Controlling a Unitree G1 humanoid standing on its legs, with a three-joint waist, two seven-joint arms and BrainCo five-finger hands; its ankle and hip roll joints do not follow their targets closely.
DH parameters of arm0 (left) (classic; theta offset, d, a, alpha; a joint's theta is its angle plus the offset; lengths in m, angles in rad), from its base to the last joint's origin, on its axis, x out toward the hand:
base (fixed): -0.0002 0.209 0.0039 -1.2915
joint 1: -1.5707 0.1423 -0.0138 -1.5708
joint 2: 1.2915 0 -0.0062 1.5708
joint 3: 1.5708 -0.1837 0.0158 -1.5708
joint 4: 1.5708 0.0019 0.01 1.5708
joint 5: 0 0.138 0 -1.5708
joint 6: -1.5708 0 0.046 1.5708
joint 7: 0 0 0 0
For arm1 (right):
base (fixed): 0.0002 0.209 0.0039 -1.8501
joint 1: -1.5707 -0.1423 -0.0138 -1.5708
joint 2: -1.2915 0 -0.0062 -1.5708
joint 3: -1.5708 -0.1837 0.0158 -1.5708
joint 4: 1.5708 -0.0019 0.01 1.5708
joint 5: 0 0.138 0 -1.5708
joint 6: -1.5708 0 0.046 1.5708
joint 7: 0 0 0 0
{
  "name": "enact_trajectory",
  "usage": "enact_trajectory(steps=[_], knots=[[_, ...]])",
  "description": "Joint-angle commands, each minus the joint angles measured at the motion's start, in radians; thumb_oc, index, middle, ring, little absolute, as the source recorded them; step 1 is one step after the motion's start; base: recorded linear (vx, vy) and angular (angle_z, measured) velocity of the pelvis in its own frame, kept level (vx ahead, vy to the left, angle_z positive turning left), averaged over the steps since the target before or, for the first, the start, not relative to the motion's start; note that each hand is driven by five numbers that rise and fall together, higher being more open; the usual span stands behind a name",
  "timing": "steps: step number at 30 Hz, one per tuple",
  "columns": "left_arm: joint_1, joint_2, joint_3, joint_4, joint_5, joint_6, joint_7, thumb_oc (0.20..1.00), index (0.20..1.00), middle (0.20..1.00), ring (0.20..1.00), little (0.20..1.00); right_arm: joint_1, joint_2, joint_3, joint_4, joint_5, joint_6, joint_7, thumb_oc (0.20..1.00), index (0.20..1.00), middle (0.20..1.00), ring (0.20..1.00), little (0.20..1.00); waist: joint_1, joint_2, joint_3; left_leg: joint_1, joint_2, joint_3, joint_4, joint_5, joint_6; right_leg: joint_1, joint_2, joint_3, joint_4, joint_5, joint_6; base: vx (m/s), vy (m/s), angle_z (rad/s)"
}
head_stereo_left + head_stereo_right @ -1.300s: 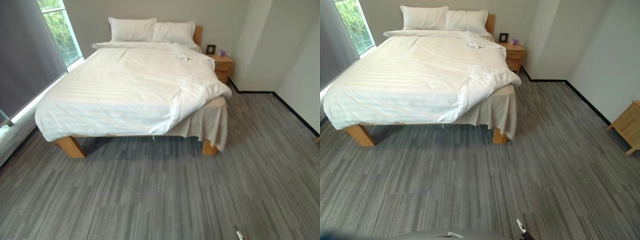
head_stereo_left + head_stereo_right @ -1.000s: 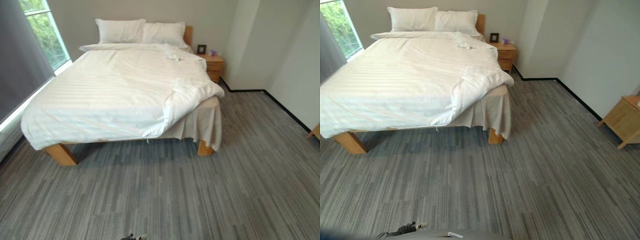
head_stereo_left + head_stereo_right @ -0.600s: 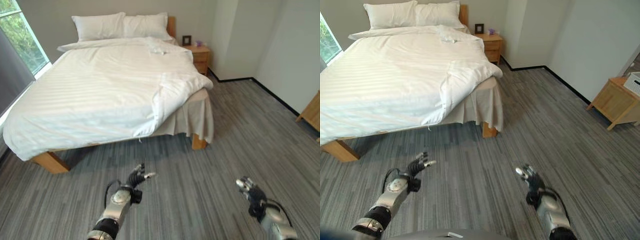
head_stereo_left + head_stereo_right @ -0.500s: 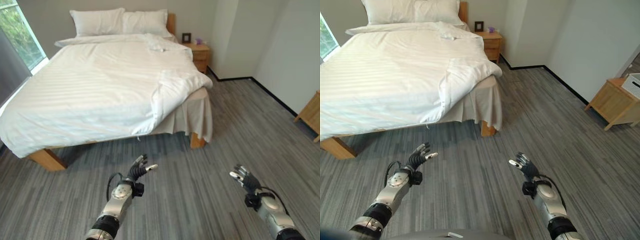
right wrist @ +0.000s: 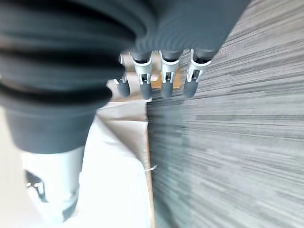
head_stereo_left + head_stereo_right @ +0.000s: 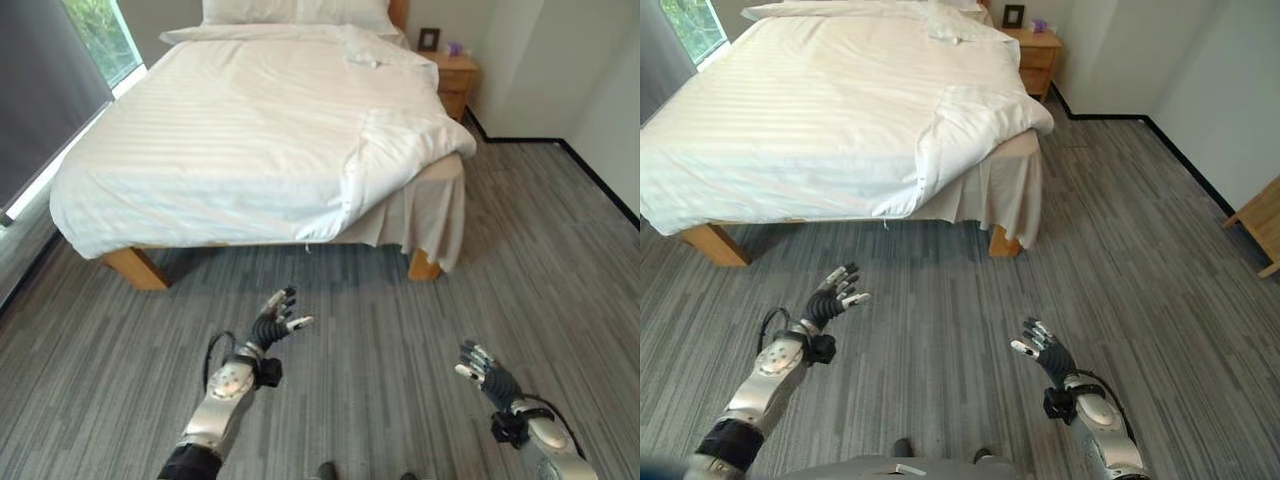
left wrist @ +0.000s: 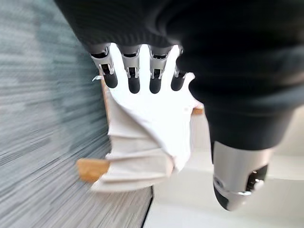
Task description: Making the bed.
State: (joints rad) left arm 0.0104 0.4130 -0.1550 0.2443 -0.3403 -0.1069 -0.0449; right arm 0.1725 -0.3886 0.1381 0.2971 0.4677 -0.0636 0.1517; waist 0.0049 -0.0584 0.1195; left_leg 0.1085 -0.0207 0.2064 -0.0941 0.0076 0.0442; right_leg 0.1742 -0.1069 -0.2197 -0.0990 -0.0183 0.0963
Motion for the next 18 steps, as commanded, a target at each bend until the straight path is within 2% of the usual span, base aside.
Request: enact_trajectory(steps=[1,4,11,12,13,14,15,16,18], knots=[[-0.040,-0.025,0.022,0.034,-0.059,-0.057,0.008,1.000,1.000,1.000,1.000,1.000,-0.066,-0.008,-0.077,-0.083,-0.038,-0.076,-0.039,1.000,1.000,1.000,1.000,1.000,0.008,0.013,-0.067,0.003,0.032,-0.016,0.007,0.012,-0.079,-0.064,-0.023,-0.026,0.057,0.067,0.065,0.09,-0.032,0.04],[-0.023,-0.014,0.048,-0.002,-0.064,-0.054,0.008,1.000,1.000,1.000,1.000,1.000,-0.075,-0.010,-0.108,-0.115,-0.045,-0.086,-0.061,1.000,1.000,1.000,1.000,1.000,0.006,0.017,-0.071,0.012,0.033,-0.018,0.007,0.007,-0.081,-0.052,-0.021,-0.036,0.050,0.064,0.060,0.06,-0.013,0.01],[-0.031,0.013,0.065,-0.049,-0.046,-0.054,0.003,1.000,1.000,1.000,1.000,1.000,-0.090,-0.014,-0.085,-0.170,-0.053,-0.079,-0.047,1.000,1.000,1.000,1.000,1.000,0.002,0.025,-0.061,0.013,0.030,-0.008,0.007,-0.006,-0.072,-0.072,-0.034,-0.029,0.081,0.061,0.067,0.06,0.027,-0.02],[-0.034,0.014,0.068,-0.057,-0.050,-0.055,0.003,1.000,1.000,1.000,1.000,1.000,-0.093,-0.012,-0.084,-0.177,-0.049,-0.078,-0.046,1.000,1.000,1.000,1.000,1.000,-0.001,0.031,-0.051,0.012,0.032,-0.004,0.007,-0.008,-0.065,-0.106,-0.043,-0.022,0.141,0.059,0.069,0.00,0.055,-0.12],[-0.034,0.014,0.069,-0.057,-0.050,-0.055,0.003,1.000,1.000,1.000,1.000,1.000,-0.093,-0.012,-0.084,-0.177,-0.049,-0.078,-0.046,1.000,1.000,1.000,1.000,1.000,0.000,0.031,-0.052,0.010,0.031,-0.002,0.007,-0.008,-0.065,-0.113,-0.044,-0.020,0.150,0.055,0.070,-0.03,0.079,-0.14],[-0.039,0.014,0.070,-0.060,-0.057,-0.056,0.005,1.000,1.000,1.000,1.000,1.000,-0.096,-0.004,-0.080,-0.183,-0.027,-0.080,-0.045,1.000,1.000,1.000,1.000,1.000,-0.003,0.037,-0.038,0.008,0.032,0.008,0.007,-0.015,-0.054,-0.173,-0.059,-0.006,0.240,0.060,0.077,-0.02,0.101,-0.10],[-0.041,0.015,0.073,-0.063,-0.059,-0.057,0.007,1.000,1.000,1.000,1.000,1.000,-0.102,0.007,-0.072,-0.181,-0.004,-0.082,-0.042,1.000,1.000,1.000,1.000,1.000,-0.003,0.040,-0.023,0.011,0.030,0.024,0.007,-0.022,-0.043,-0.228,-0.078,-0.006,0.347,0.088,0.094,0.03,0.185,-0.29],[-0.055,0.031,0.074,-0.066,-0.058,-0.055,0.019,1.000,1.000,1.000,1.000,1.000,-0.102,0.032,-0.054,-0.197,0.047,-0.075,-0.031,1.000,1.000,1.000,1.000,1.000,-0.019,0.055,0.013,0.034,0.033,0.046,0.007,-0.035,-0.032,-0.319,-0.098,-0.002,0.523,0.168,0.127,0.04,0.142,-0.51],[-0.062,0.038,0.078,-0.065,-0.053,-0.057,0.022,1.000,1.000,1.000,1.000,1.000,-0.100,0.037,-0.049,-0.201,0.052,-0.075,-0.023,1.000,1.000,1.000,1.000,1.000,-0.023,0.062,0.021,0.044,0.035,0.056,0.007,-0.043,-0.032,-0.357,-0.111,-0.006,0.567,0.184,0.135,0.17,0.056,-0.65]])
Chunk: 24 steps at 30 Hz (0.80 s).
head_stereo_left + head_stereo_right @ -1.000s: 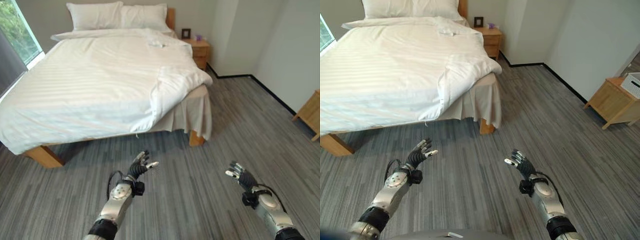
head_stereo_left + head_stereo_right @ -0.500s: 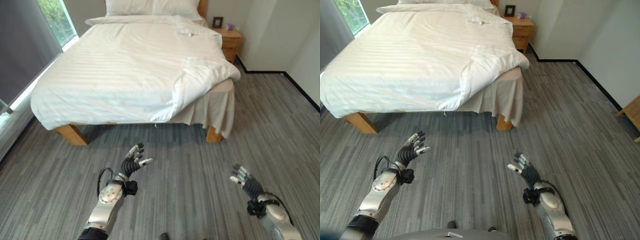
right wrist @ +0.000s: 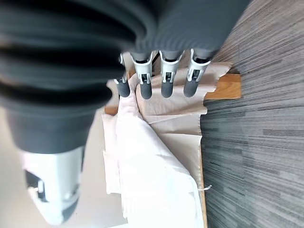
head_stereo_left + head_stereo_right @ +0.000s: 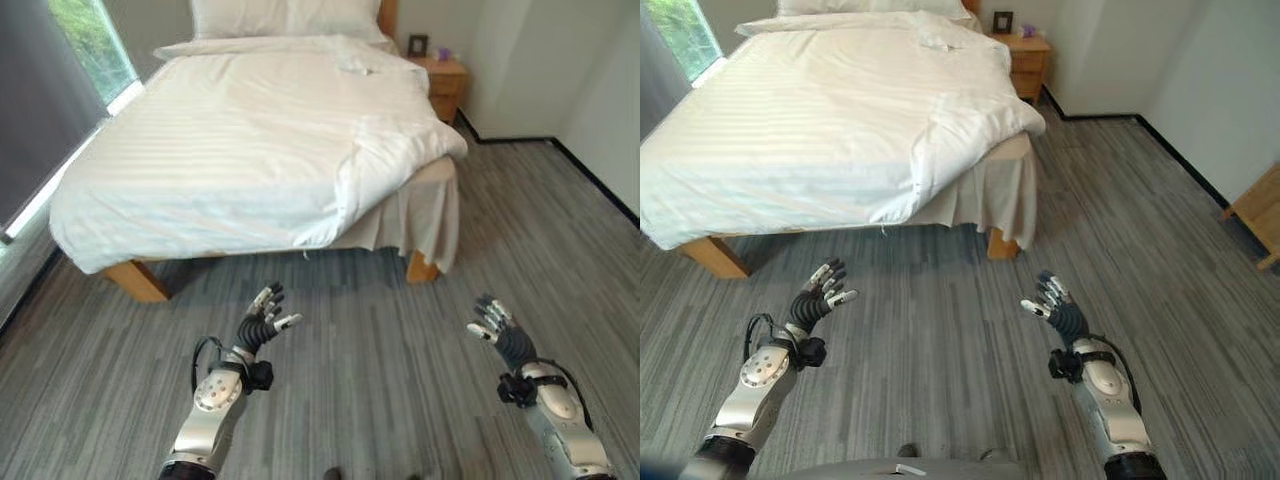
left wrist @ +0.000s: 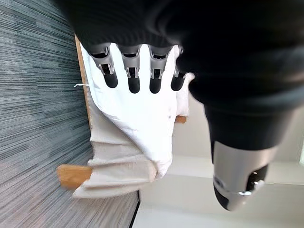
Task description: Making the bed.
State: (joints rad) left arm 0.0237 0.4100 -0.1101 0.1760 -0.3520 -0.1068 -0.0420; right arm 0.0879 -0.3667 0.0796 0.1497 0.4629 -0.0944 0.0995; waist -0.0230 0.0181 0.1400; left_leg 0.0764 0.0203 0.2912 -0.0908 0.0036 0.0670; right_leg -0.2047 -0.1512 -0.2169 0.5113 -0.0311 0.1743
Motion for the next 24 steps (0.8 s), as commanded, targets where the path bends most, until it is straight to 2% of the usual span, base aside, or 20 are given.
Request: enact_trajectory(steps=[1,3,5,6,8,9,10,11,13,15,16,17,18,20,22,24], knots=[[-0.095,0.064,0.038,0.003,-0.039,-0.059,0.016,1.000,1.000,1.000,1.000,1.000,-0.016,0.014,0.015,-0.058,0.050,-0.036,0.037,1.000,1.000,1.000,1.000,1.000,-0.011,-0.014,0.010,0.107,-0.002,-0.004,0.004,-0.062,-0.067,-0.026,-0.124,-0.041,-0.102,0.214,0.055,0.36,-0.058,-0.39],[-0.111,0.064,0.043,0.004,-0.039,-0.065,0.011,1.000,1.000,1.000,1.000,1.000,-0.002,0.012,0.000,-0.061,0.038,-0.039,0.031,1.000,1.000,1.000,1.000,1.000,-0.034,-0.015,0.010,0.150,0.013,-0.004,0.004,-0.087,-0.104,-0.029,-0.144,-0.049,-0.299,0.214,0.054,0.44,-0.190,-0.07],[-0.133,0.057,0.037,0.029,-0.030,-0.071,0.017,1.000,1.000,1.000,1.000,1.000,0.008,0.016,-0.004,-0.061,0.041,-0.038,0.028,1.000,1.000,1.000,1.000,1.000,-0.052,-0.025,0.003,0.176,0.025,-0.010,0.004,-0.098,-0.135,-0.016,-0.150,-0.050,-0.438,0.243,0.068,0.42,-0.233,0.04],[-0.153,0.044,0.032,0.049,-0.024,-0.074,0.024,1.000,1.000,1.000,1.000,1.000,0.009,0.018,-0.002,-0.055,0.036,-0.040,0.026,1.000,1.000,1.000,1.000,1.000,-0.060,-0.027,-0.001,0.204,0.039,-0.009,0.004,-0.103,-0.154,-0.031,-0.154,-0.072,-0.524,0.272,0.078,0.46,-0.271,0.15],[-0.173,0.027,0.025,0.061,0.011,-0.073,0.043,1.000,1.000,1.000,1.000,1.000,0.003,0.016,0.000,-0.061,0.015,-0.038,0.021,1.000,1.000,1.000,1.000,1.000,-0.067,-0.020,-0.008,0.251,0.073,-0.002,0.004,-0.095,-0.192,-0.042,-0.153,-0.133,-0.584,0.316,0.087,0.55,-0.360,0.04],[-0.172,0.018,0.015,0.035,0.015,-0.074,0.032,1.000,1.000,1.000,1.000,1.000,0.014,0.009,-0.005,-0.086,0.028,-0.030,0.033,1.000,1.000,1.000,1.000,1.000,-0.069,-0.011,-0.017,0.285,0.103,-0.008,0.010,-0.054,-0.216,-0.014,-0.141,-0.175,-0.572,0.305,0.087,0.61,-0.428,-0.05],[-0.170,0.013,0.009,0.028,0.009,-0.076,0.025,1.000,1.000,1.000,1.000,1.000,0.016,0.010,0.000,-0.080,0.036,-0.034,0.036,1.000,1.000,1.000,1.000,1.000,-0.071,-0.011,-0.020,0.282,0.116,-0.017,0.045,-0.045,-0.223,0.002,-0.135,-0.189,-0.563,0.309,0.078,0.59,-0.428,0.08],[-0.162,0.005,0.009,0.024,0.010,-0.079,0.018,1.000,1.000,1.000,1.000,1.000,0.008,0.002,0.007,-0.073,0.047,-0.039,0.048,1.000,1.000,1.000,1.000,1.000,-0.076,-0.001,-0.026,0.276,0.149,-0.029,0.127,0.025,-0.247,0.011,-0.101,-0.192,-0.538,0.286,0.056,0.44,-0.359,0.19],[-0.156,-0.014,0.005,0.032,-0.053,-0.078,0.006,1.000,1.000,1.000,1.000,1.000,-0.015,-0.019,0.022,-0.061,0.051,-0.040,0.042,1.000,1.000,1.000,1.000,1.000,-0.080,0.011,-0.026,0.214,0.212,-0.070,0.333,0.186,-0.253,0.045,-0.045,-0.194,-0.498,0.224,-0.009,0.46,-0.451,0.05],[-0.145,-0.047,0.031,0.039,-0.124,-0.071,0.024,1.000,1.000,1.000,1.000,1.000,-0.044,-0.042,0.040,-0.066,0.071,-0.047,0.030,1.000,1.000,1.000,1.000,1.000,-0.066,-0.013,-0.018,0.111,0.266,-0.086,0.628,0.317,-0.259,0.113,0.014,-0.189,-0.501,0.147,-0.092,0.49,-0.607,0.04],[-0.140,-0.050,0.037,0.038,-0.149,-0.069,0.019,1.000,1.000,1.000,1.000,1.000,-0.046,-0.052,0.038,-0.079,0.079,-0.050,0.025,1.000,1.000,1.000,1.000,1.000,-0.051,-0.028,-0.005,0.069,0.299,-0.061,0.722,0.338,-0.259,0.158,0.044,-0.178,-0.513,0.110,-0.127,0.58,-0.629,-0.10],[-0.128,-0.052,0.048,0.028,-0.155,-0.068,0.019,1.000,1.000,1.000,1.000,1.000,-0.052,-0.069,0.037,-0.081,0.079,-0.046,0.030,1.000,1.000,1.000,1.000,1.000,-0.024,-0.029,0.006,0.044,0.310,-0.068,0.789,0.324,-0.273,0.212,0.077,-0.166,-0.526,0.068,-0.137,0.50,-0.529,-0.40],[-0.127,-0.058,0.046,0.029,-0.150,-0.067,0.027,1.000,1.000,1.000,1.000,1.000,-0.068,-0.083,0.038,-0.068,0.073,-0.047,0.019,1.000,1.000,1.000,1.000,1.000,0.005,-0.057,0.023,-0.043,0.272,-0.063,0.858,0.304,-0.256,0.248,0.063,-0.162,-0.549,0.067,-0.144,0.47,-0.442,-0.63],[-0.132,-0.063,0.037,0.020,-0.147,-0.063,0.035,1.000,1.000,1.000,1.000,1.000,-0.113,-0.102,0.044,-0.031,0.061,-0.045,-0.009,1.000,1.000,1.000,1.000,1.000,0.048,-0.072,0.039,-0.188,0.275,-0.042,0.842,0.245,-0.245,0.317,0.076,-0.157,-0.593,0.056,-0.130,0.38,-0.300,-0.57],[-0.122,-0.048,0.035,0.016,-0.133,-0.065,0.011,1.000,1.000,1.000,1.000,1.000,-0.134,-0.103,0.040,-0.032,0.072,-0.046,-0.008,1.000,1.000,1.000,1.000,1.000,0.073,-0.063,0.041,-0.257,0.283,0.015,0.681,0.248,-0.255,0.351,0.087,-0.146,-0.599,0.044,-0.113,0.43,-0.141,-0.29],[-0.111,-0.042,0.038,0.021,-0.132,-0.072,0.011,1.000,1.000,1.000,1.000,1.000,-0.143,-0.094,0.059,-0.033,0.085,-0.048,0.009,1.000,1.000,1.000,1.000,1.000,0.102,-0.064,0.033,-0.288,0.222,0.035,0.537,0.277,-0.256,0.375,0.089,-0.134,-0.599,0.028,-0.104,0.46,-0.059,-0.49]])
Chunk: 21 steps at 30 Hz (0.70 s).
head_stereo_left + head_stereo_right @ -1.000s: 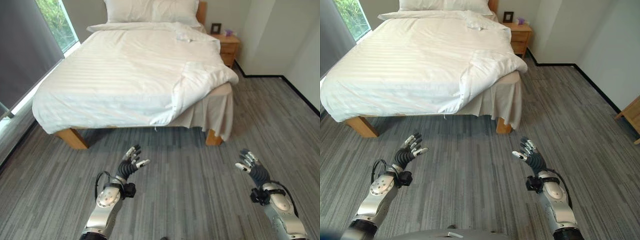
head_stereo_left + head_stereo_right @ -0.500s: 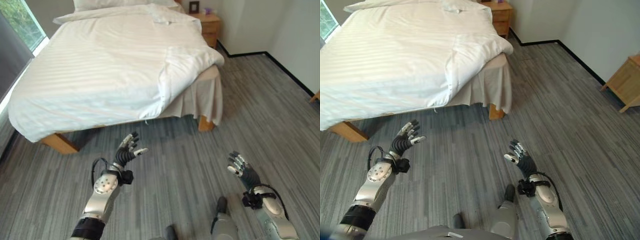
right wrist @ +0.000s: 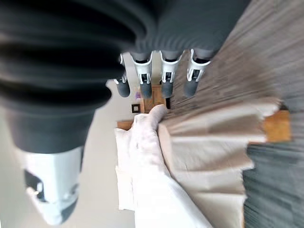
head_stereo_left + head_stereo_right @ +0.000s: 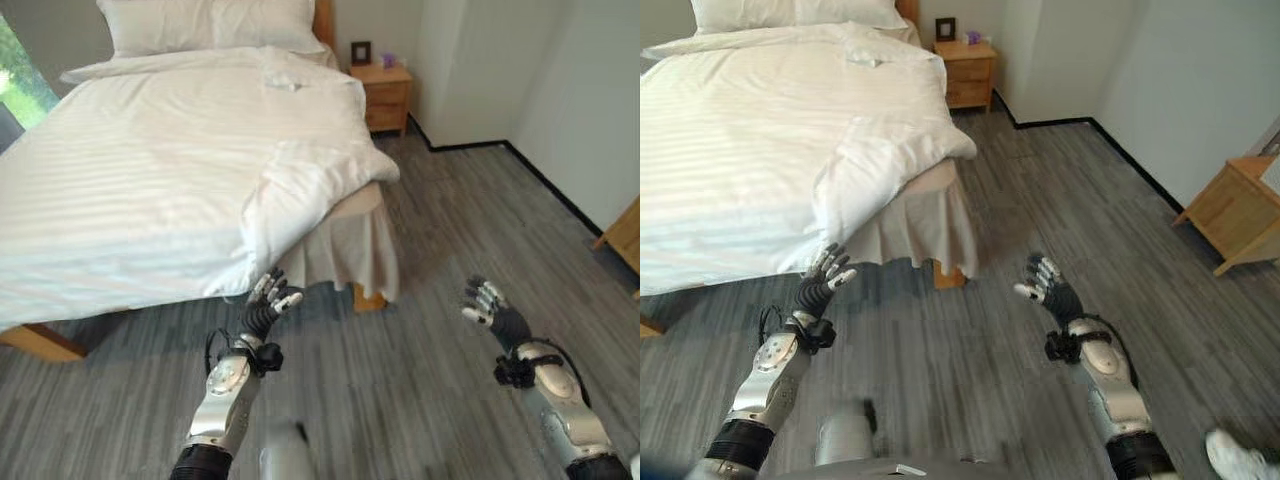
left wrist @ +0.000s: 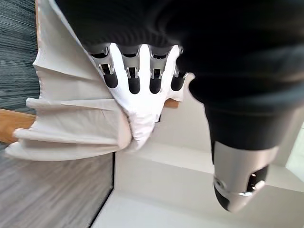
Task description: Making the bed.
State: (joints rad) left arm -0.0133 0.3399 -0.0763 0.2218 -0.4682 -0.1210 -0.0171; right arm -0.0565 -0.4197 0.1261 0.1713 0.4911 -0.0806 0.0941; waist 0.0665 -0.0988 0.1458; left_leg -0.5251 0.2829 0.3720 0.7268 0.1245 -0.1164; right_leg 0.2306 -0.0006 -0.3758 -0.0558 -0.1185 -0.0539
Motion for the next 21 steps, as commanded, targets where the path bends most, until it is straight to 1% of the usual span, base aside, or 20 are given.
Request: enact_trajectory(steps=[1,2,3,4,5,6,7,8,9,10,11,13,14,15,16,17,18,19,20,21], knots=[[-0.063,0.032,0.014,-0.024,-0.012,-0.063,-0.012,1.000,1.000,1.000,1.000,1.000,-0.007,-0.033,0.031,-0.048,0.059,-0.059,0.024,1.000,1.000,1.000,1.000,1.000,0.036,0.057,0.018,0.292,-0.093,-0.036,-0.393,0.168,-0.064,-0.041,-0.054,0.029,-0.031,0.104,0.132,0.51,-0.060,-0.41],[-0.049,0.032,0.025,-0.029,-0.013,-0.067,-0.010,1.000,1.000,1.000,1.000,1.000,-0.015,-0.025,0.050,-0.039,0.054,-0.057,0.034,1.000,1.000,1.000,1.000,1.000,0.057,0.064,0.007,0.284,-0.127,-0.027,-0.480,0.166,-0.054,-0.018,-0.040,0.033,-0.031,0.093,0.139,0.76,-0.111,-0.40],[-0.033,0.030,0.045,-0.045,-0.008,-0.070,-0.014,1.000,1.000,1.000,1.000,1.000,-0.032,-0.013,0.067,-0.033,0.035,-0.053,0.040,1.000,1.000,1.000,1.000,1.000,0.063,0.068,-0.018,0.289,-0.155,0.095,-0.596,0.173,-0.067,0.039,-0.009,0.028,-0.031,0.074,0.151,0.61,-0.085,-0.46],[-0.027,0.030,0.048,-0.049,-0.008,-0.069,-0.014,1.000,1.000,1.000,1.000,1.000,-0.032,-0.011,0.071,-0.032,0.034,-0.053,0.040,1.000,1.000,1.000,1.000,1.000,0.066,0.060,-0.014,0.308,-0.167,0.105,-0.613,0.173,-0.068,0.047,-0.020,0.034,-0.031,0.070,0.156,0.59,-0.130,-0.56],[-0.022,0.034,0.060,-0.063,0.008,-0.072,-0.016,1.000,1.000,1.000,1.000,1.000,-0.044,-0.004,0.073,-0.038,0.033,-0.051,0.045,1.000,1.000,1.000,1.000,1.000,0.061,0.062,-0.023,0.338,-0.167,0.243,-0.622,0.189,-0.072,0.064,-0.002,0.023,-0.031,0.080,0.158,0.32,-0.086,-0.44],[-0.016,0.039,0.067,-0.077,0.005,-0.074,-0.021,1.000,1.000,1.000,1.000,1.000,-0.050,0.008,0.077,-0.044,0.040,-0.048,0.049,1.000,1.000,1.000,1.000,1.000,0.059,0.059,-0.036,0.383,-0.180,0.281,-0.643,0.136,-0.030,0.057,-0.002,0.020,-0.006,0.087,0.165,0.47,-0.014,-0.20],[-0.006,0.043,0.073,-0.094,0.012,-0.075,-0.018,1.000,1.000,1.000,1.000,1.000,-0.046,0.028,0.087,-0.051,0.046,-0.043,0.057,1.000,1.000,1.000,1.000,1.000,0.072,0.058,-0.052,0.437,-0.227,0.270,-0.691,0.054,0.045,0.041,-0.023,0.017,0.082,0.104,0.193,0.45,0.098,0.29],[-0.006,0.041,0.072,-0.091,0.008,-0.074,-0.017,1.000,1.000,1.000,1.000,1.000,-0.042,0.042,0.091,-0.051,0.046,-0.046,0.057,1.000,1.000,1.000,1.000,1.000,0.076,0.056,-0.059,0.468,-0.258,0.265,-0.715,0.027,0.076,0.026,-0.041,0.015,0.164,0.138,0.222,0.48,0.206,0.48],[-0.008,0.045,0.077,-0.100,0.016,-0.069,-0.005,1.000,1.000,1.000,1.000,1.000,-0.033,0.062,0.087,-0.055,0.039,-0.049,0.050,1.000,1.000,1.000,1.000,1.000,0.079,0.049,-0.067,0.500,-0.288,0.280,-0.726,-0.025,0.122,-0.022,-0.091,0.012,0.347,0.238,0.297,0.37,0.136,0.42],[-0.012,0.049,0.079,-0.102,0.010,-0.070,0.001,1.000,1.000,1.000,1.000,1.000,-0.027,0.072,0.083,-0.060,0.042,-0.048,0.047,1.000,1.000,1.000,1.000,1.000,0.068,0.063,-0.058,0.531,-0.282,0.280,-0.739,-0.042,0.141,-0.083,-0.121,-0.001,0.504,0.309,0.316,0.33,0.125,0.31],[-0.022,0.052,0.071,-0.112,0.003,-0.070,0.007,1.000,1.000,1.000,1.000,1.000,-0.019,0.088,0.080,-0.057,0.049,-0.049,0.042,1.000,1.000,1.000,1.000,1.000,0.049,0.083,-0.047,0.565,-0.276,0.279,-0.754,-0.052,0.157,-0.158,-0.162,-0.005,0.639,0.349,0.316,0.30,0.087,0.35],[-0.028,0.055,0.058,-0.117,-0.006,-0.074,0.007,1.000,1.000,1.000,1.000,1.000,0.003,0.088,0.068,-0.055,0.036,-0.043,0.048,1.000,1.000,1.000,1.000,1.000,-0.001,0.113,-0.034,0.619,-0.296,0.217,-0.784,-0.078,0.183,-0.264,-0.219,0.006,0.784,0.303,0.314,0.35,0.083,1.15],[-0.037,0.056,0.051,-0.116,-0.009,-0.075,0.008,1.000,1.000,1.000,1.000,1.000,0.019,0.080,0.061,-0.057,0.018,-0.039,0.048,1.000,1.000,1.000,1.000,1.000,-0.018,0.122,-0.034,0.644,-0.306,0.179,-0.790,-0.084,0.178,-0.293,-0.246,0.009,0.730,0.270,0.300,0.24,0.010,1.30],[-0.037,0.056,0.051,-0.115,-0.009,-0.075,0.008,1.000,1.000,1.000,1.000,1.000,0.020,0.080,0.061,-0.057,0.018,-0.039,0.048,1.000,1.000,1.000,1.000,1.000,-0.019,0.122,-0.034,0.644,-0.306,0.177,-0.791,-0.084,0.178,-0.292,-0.247,0.007,0.729,0.270,0.300,0.32,-0.138,1.28],[-0.064,0.054,0.033,-0.116,-0.023,-0.075,0.003,1.000,1.000,1.000,1.000,1.000,0.044,0.069,0.039,-0.068,0.024,-0.035,0.048,1.000,1.000,1.000,1.000,1.000,-0.041,0.128,-0.036,0.668,-0.306,0.103,-0.806,-0.084,0.158,-0.298,-0.277,0.010,0.578,0.238,0.277,0.29,-0.306,1.44],[-0.092,0.047,0.004,-0.119,-0.028,-0.078,-0.006,1.000,1.000,1.000,1.000,1.000,0.063,0.060,0.009,-0.066,0.027,-0.039,0.041,1.000,1.000,1.000,1.000,1.000,-0.065,0.120,-0.051,0.652,-0.295,0.045,-0.805,-0.073,0.142,-0.315,-0.228,0.100,0.375,0.247,0.243,0.30,-0.307,1.87],[-0.092,0.046,0.004,-0.119,-0.028,-0.079,-0.006,1.000,1.000,1.000,1.000,1.000,0.064,0.060,0.009,-0.067,0.027,-0.038,0.041,1.000,1.000,1.000,1.000,1.000,-0.067,0.122,-0.050,0.653,-0.293,0.043,-0.805,-0.073,0.141,-0.309,-0.226,0.096,0.369,0.249,0.243,0.26,-0.313,1.91],[-0.104,0.045,-0.010,-0.115,-0.018,-0.081,-0.006,1.000,1.000,1.000,1.000,1.000,0.086,0.054,-0.013,-0.075,0.024,-0.041,0.037,1.000,1.000,1.000,1.000,1.000,-0.084,0.110,-0.062,0.649,-0.297,-0.010,-0.806,-0.081,0.131,-0.301,-0.190,0.204,0.242,0.246,0.246,0.31,-0.239,1.97],[-0.132,0.040,-0.041,-0.098,-0.010,-0.084,-0.011,1.000,1.000,1.000,1.000,1.000,0.114,0.044,-0.047,-0.097,0.023,-0.045,0.029,1.000,1.000,1.000,1.000,1.000,-0.111,0.092,-0.071,0.648,-0.304,-0.105,-0.809,-0.100,0.127,-0.286,-0.155,0.385,0.149,0.241,0.271,0.30,-0.241,1.76],[-0.132,0.040,-0.041,-0.098,-0.009,-0.084,-0.011,1.000,1.000,1.000,1.000,1.000,0.114,0.044,-0.047,-0.097,0.023,-0.045,0.029,1.000,1.000,1.000,1.000,1.000,-0.110,0.092,-0.073,0.645,-0.304,-0.103,-0.809,-0.098,0.126,-0.289,-0.154,0.387,0.146,0.245,0.270,0.25,-0.201,1.83]])
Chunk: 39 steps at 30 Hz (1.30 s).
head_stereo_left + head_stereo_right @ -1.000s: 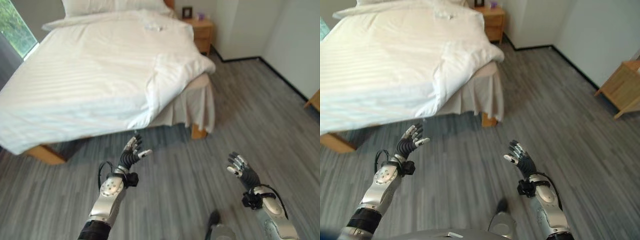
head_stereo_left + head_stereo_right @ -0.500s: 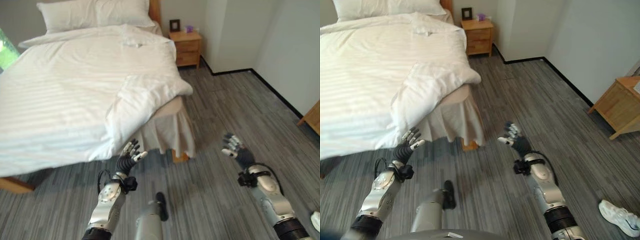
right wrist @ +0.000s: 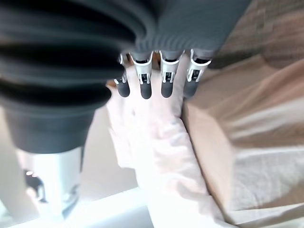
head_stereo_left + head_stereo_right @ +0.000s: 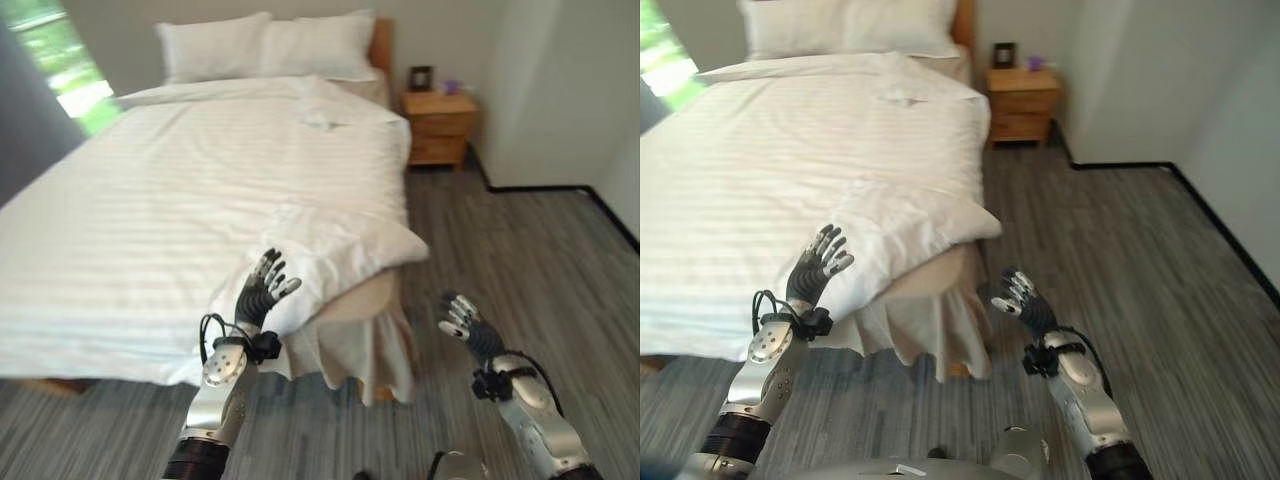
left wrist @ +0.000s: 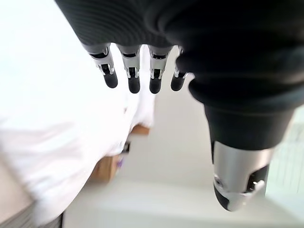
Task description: Making the bed.
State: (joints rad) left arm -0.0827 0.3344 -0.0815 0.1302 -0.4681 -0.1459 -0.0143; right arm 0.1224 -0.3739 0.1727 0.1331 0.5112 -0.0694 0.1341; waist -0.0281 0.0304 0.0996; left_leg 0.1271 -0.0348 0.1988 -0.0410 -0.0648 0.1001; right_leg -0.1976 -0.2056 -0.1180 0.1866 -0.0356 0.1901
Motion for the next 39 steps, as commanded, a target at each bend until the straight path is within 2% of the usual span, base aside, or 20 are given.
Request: enact_trajectory(steps=[1,2,4,8,10,11,13,14,17,19,21,23,24,25,26,27,28,29,37,39], knots=[[-0.073,0.036,-0.052,0.007,-0.014,-0.062,-0.015,1.000,1.000,1.000,1.000,1.000,-0.036,-0.012,-0.133,-0.081,0.002,-0.057,-0.007,1.000,1.000,1.000,1.000,1.000,-0.041,-0.049,-0.035,-0.011,0.012,0.011,-0.042,0.087,-0.092,0.142,0.096,0.243,-0.087,0.138,0.035,0.14,-0.132,2.07],[-0.081,0.031,-0.061,0.008,0.009,-0.060,-0.019,1.000,1.000,1.000,1.000,1.000,-0.036,-0.011,-0.138,-0.081,-0.001,-0.060,-0.009,1.000,1.000,1.000,1.000,1.000,-0.027,-0.062,-0.041,-0.009,0.009,0.003,-0.038,0.089,-0.095,0.160,0.085,0.213,-0.115,0.168,0.042,0.20,-0.199,2.23],[-0.056,0.027,-0.048,-0.004,0.022,-0.056,-0.033,1.000,1.000,1.000,1.000,1.000,-0.052,-0.027,-0.166,-0.088,-0.019,-0.066,-0.001,1.000,1.000,1.000,1.000,1.000,-0.006,-0.077,-0.055,-0.016,0.006,-0.025,-0.038,0.083,-0.100,0.207,0.067,0.144,-0.191,0.171,0.036,0.13,-0.152,1.51],[0.023,0.043,-0.010,-0.043,0.008,-0.037,-0.079,1.000,1.000,1.000,1.000,1.000,-0.088,-0.087,-0.237,-0.080,-0.048,-0.066,0.005,1.000,1.000,1.000,1.000,1.000,0.024,-0.092,-0.069,-0.023,0.013,-0.081,-0.044,0.088,-0.114,0.255,0.080,0.102,-0.252,0.163,0.021,0.13,-0.143,0.50],[0.063,0.049,-0.007,-0.041,-0.006,-0.024,-0.095,1.000,1.000,1.000,1.000,1.000,-0.131,-0.168,-0.241,-0.054,-0.097,-0.056,0.014,1.000,1.000,1.000,1.000,1.000,0.041,-0.100,-0.075,-0.028,0.020,-0.096,-0.046,0.087,-0.121,0.269,0.089,0.074,-0.270,0.146,0.008,0.08,-0.079,0.21],[0.064,0.048,-0.006,-0.042,-0.006,-0.023,-0.096,1.000,1.000,1.000,1.000,1.000,-0.133,-0.169,-0.239,-0.052,-0.097,-0.057,0.014,1.000,1.000,1.000,1.000,1.000,0.039,-0.098,-0.075,-0.028,0.020,-0.097,-0.046,0.087,-0.121,0.270,0.090,0.073,-0.269,0.145,0.007,0.06,-0.061,0.30],[0.118,0.058,-0.009,-0.058,-0.015,-0.005,-0.124,1.000,1.000,1.000,1.000,1.000,-0.200,-0.316,-0.243,0.009,-0.205,-0.027,0.010,1.000,1.000,1.000,1.000,1.000,0.061,-0.105,-0.077,-0.037,0.027,-0.121,-0.046,0.090,-0.131,0.275,0.101,0.048,-0.274,0.121,-0.012,0.05,-0.045,0.35],[0.118,0.057,-0.007,-0.058,-0.015,-0.005,-0.125,1.000,1.000,1.000,1.000,1.000,-0.204,-0.318,-0.241,0.013,-0.205,-0.029,0.010,1.000,1.000,1.000,1.000,1.000,0.059,-0.104,-0.076,-0.037,0.027,-0.122,-0.046,0.090,-0.131,0.276,0.101,0.047,-0.274,0.121,-0.012,0.05,-0.029,0.30],[0.175,0.084,-0.054,-0.079,-0.085,0.022,-0.159,1.000,1.000,1.000,1.000,1.000,-0.480,-0.496,-0.061,0.230,-0.330,0.002,0.004,1.000,1.000,1.000,1.000,1.000,0.114,-0.113,-0.073,-0.047,0.029,-0.160,-0.046,0.094,-0.141,0.283,0.106,0.002,-0.274,0.111,-0.028,0.06,-0.033,0.00],[0.186,0.103,-0.082,-0.100,-0.115,0.029,-0.168,1.000,1.000,1.000,1.000,1.000,-0.643,-0.520,0.060,0.386,-0.376,0.016,-0.022,1.000,1.000,1.000,1.000,1.000,0.138,-0.114,-0.065,-0.058,0.029,-0.177,-0.046,0.100,-0.147,0.279,0.107,-0.015,-0.274,0.111,-0.032,0.00,-0.007,0.15],[0.179,0.122,-0.094,-0.113,-0.127,0.034,-0.169,1.000,1.000,1.000,1.000,1.000,-0.795,-0.516,0.160,0.518,-0.404,0.022,-0.050,1.000,1.000,1.000,1.000,1.000,0.144,-0.111,-0.056,-0.071,0.029,-0.187,-0.046,0.106,-0.151,0.271,0.108,-0.028,-0.274,0.113,-0.034,-0.01,-0.010,0.40],[0.168,0.157,-0.110,-0.112,-0.141,0.035,-0.170,1.000,1.000,1.000,1.000,1.000,-0.984,-0.516,0.275,0.670,-0.464,0.024,-0.076,1.000,1.000,1.000,1.000,1.000,0.173,-0.112,-0.042,-0.096,0.032,-0.200,-0.046,0.116,-0.159,0.257,0.108,-0.048,-0.274,0.114,-0.035,-0.03,-0.012,0.28],[0.168,0.153,-0.106,-0.112,-0.142,0.035,-0.171,1.000,1.000,1.000,1.000,1.000,-0.997,-0.513,0.286,0.678,-0.462,0.021,-0.077,1.000,1.000,1.000,1.000,1.000,0.168,-0.110,-0.041,-0.097,0.032,-0.201,-0.046,0.116,-0.159,0.256,0.108,-0.049,-0.274,0.114,-0.036,-0.08,-0.020,0.13],[0.162,0.176,-0.113,-0.127,-0.154,0.037,-0.170,1.000,1.000,1.000,1.000,1.000,-1.147,-0.506,0.378,0.810,-0.523,0.029,-0.093,1.000,1.000,1.000,1.000,1.000,0.193,-0.109,-0.023,-0.131,0.034,-0.217,-0.046,0.128,-0.168,0.233,0.108,-0.070,-0.274,0.116,-0.037,-0.06,-0.012,0.02],[0.162,0.176,-0.112,-0.127,-0.154,0.037,-0.170,1.000,1.000,1.000,1.000,1.000,-1.148,-0.505,0.379,0.812,-0.523,0.028,-0.093,1.000,1.000,1.000,1.000,1.000,0.192,-0.109,-0.024,-0.133,0.034,-0.218,-0.046,0.128,-0.168,0.231,0.108,-0.071,-0.274,0.116,-0.037,-0.11,-0.016,0.34],[0.149,0.185,-0.121,-0.123,-0.162,0.038,-0.164,1.000,1.000,1.000,1.000,1.000,-1.267,-0.490,0.471,0.907,-0.620,0.035,-0.103,1.000,1.000,1.000,1.000,1.000,0.206,-0.108,-0.009,-0.165,0.033,-0.229,-0.046,0.139,-0.174,0.207,0.110,-0.089,-0.274,0.120,-0.039,-0.05,-0.005,0.45],[0.149,0.185,-0.120,-0.123,-0.162,0.038,-0.164,1.000,1.000,1.000,1.000,1.000,-1.269,-0.489,0.473,0.909,-0.620,0.034,-0.103,1.000,1.000,1.000,1.000,1.000,0.204,-0.108,-0.009,-0.166,0.033,-0.230,-0.046,0.139,-0.174,0.206,0.110,-0.089,-0.274,0.120,-0.039,-0.11,-0.018,0.41],[0.143,0.195,-0.132,-0.124,-0.159,0.040,-0.162,1.000,1.000,1.000,1.000,1.000,-1.374,-0.485,0.572,0.955,-0.776,0.038,-0.132,1.000,1.000,1.000,1.000,1.000,0.226,-0.105,0.012,-0.204,0.034,-0.246,-0.046,0.153,-0.181,0.179,0.113,-0.109,-0.274,0.121,-0.040,-0.09,-0.018,0.21],[0.140,0.245,-0.130,-0.135,-0.158,0.027,-0.155,1.000,1.000,1.000,1.000,1.000,-1.511,-0.470,0.698,1.100,-0.901,0.035,-0.129,1.000,1.000,1.000,1.000,1.000,0.272,-0.081,0.081,-0.341,0.019,-0.304,-0.046,0.199,-0.194,0.066,0.113,-0.149,-0.274,0.136,-0.043,-0.09,0.001,0.22],[0.126,0.254,-0.087,-0.140,-0.170,0.001,-0.115,1.000,1.000,1.000,1.000,1.000,-1.540,-0.471,0.711,1.136,-0.910,0.053,-0.150,1.000,1.000,1.000,1.000,1.000,0.292,-0.072,0.131,-0.406,0.018,-0.322,-0.046,0.219,-0.193,-0.003,0.118,-0.145,-0.274,0.150,-0.047,-0.15,-0.006,0.18]])
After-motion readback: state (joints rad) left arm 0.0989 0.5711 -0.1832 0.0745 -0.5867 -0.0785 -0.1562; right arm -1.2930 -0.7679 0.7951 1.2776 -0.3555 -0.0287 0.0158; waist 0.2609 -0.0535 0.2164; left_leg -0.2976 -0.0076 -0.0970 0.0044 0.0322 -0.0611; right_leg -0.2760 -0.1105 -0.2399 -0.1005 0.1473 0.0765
